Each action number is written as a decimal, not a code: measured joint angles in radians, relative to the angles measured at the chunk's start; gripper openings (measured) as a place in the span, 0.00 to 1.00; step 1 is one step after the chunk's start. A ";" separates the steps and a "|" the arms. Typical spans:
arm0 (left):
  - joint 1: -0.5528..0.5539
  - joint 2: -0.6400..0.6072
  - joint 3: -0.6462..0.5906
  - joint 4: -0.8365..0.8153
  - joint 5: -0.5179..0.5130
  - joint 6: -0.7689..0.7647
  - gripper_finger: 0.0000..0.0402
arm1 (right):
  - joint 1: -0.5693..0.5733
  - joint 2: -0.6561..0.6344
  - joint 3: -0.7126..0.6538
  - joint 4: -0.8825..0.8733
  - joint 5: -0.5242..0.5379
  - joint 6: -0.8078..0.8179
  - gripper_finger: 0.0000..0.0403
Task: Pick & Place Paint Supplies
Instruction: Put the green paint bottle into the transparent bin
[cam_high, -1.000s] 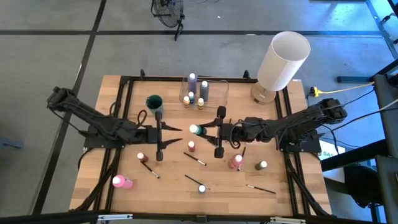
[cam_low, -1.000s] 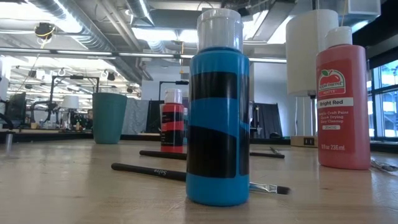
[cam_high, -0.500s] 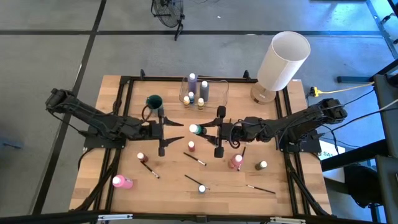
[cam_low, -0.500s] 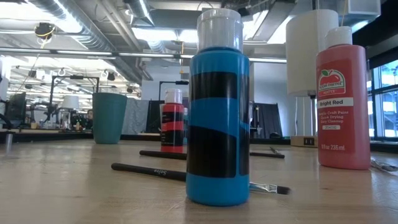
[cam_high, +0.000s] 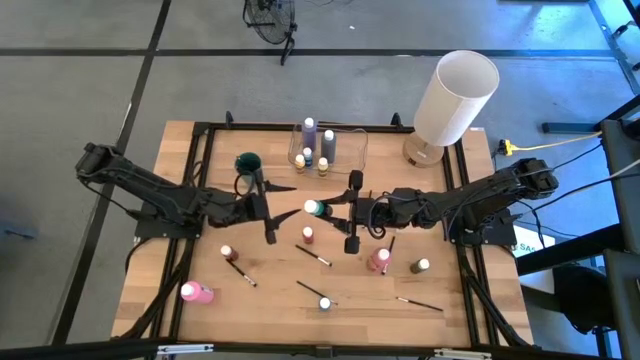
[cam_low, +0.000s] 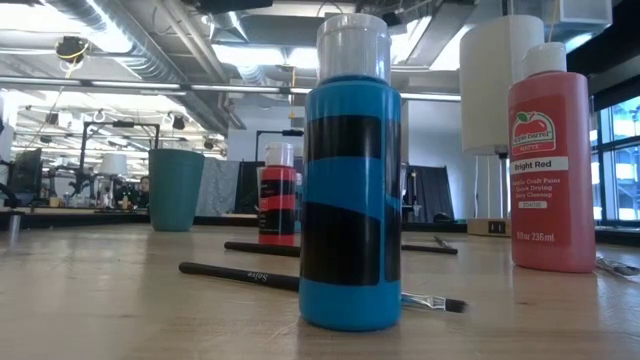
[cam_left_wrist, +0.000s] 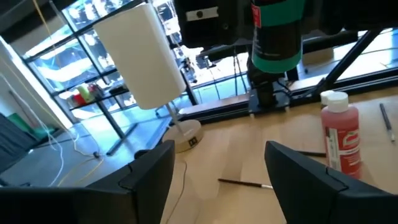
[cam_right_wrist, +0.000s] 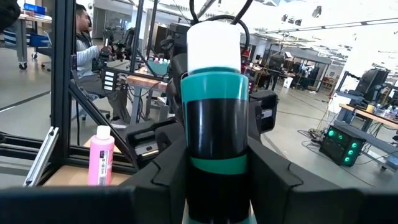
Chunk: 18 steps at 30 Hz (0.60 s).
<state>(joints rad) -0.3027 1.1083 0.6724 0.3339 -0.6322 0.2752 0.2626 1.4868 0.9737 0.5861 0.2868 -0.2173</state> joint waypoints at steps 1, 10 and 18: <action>0.000 0.002 0.000 -0.004 -0.006 0.000 0.61 | 0.000 0.000 0.000 0.000 0.000 -0.001 0.33; 0.000 0.001 0.000 -0.002 0.095 -0.029 0.68 | -0.009 0.000 0.000 -0.006 0.000 -0.007 0.33; 0.045 0.001 0.000 -0.071 0.010 -0.184 0.76 | -0.014 0.000 0.000 -0.017 0.000 -0.007 0.33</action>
<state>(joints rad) -0.2573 1.1095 0.6724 0.2626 -0.6219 0.0910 0.2489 1.4869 0.9737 0.5696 0.2867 -0.2245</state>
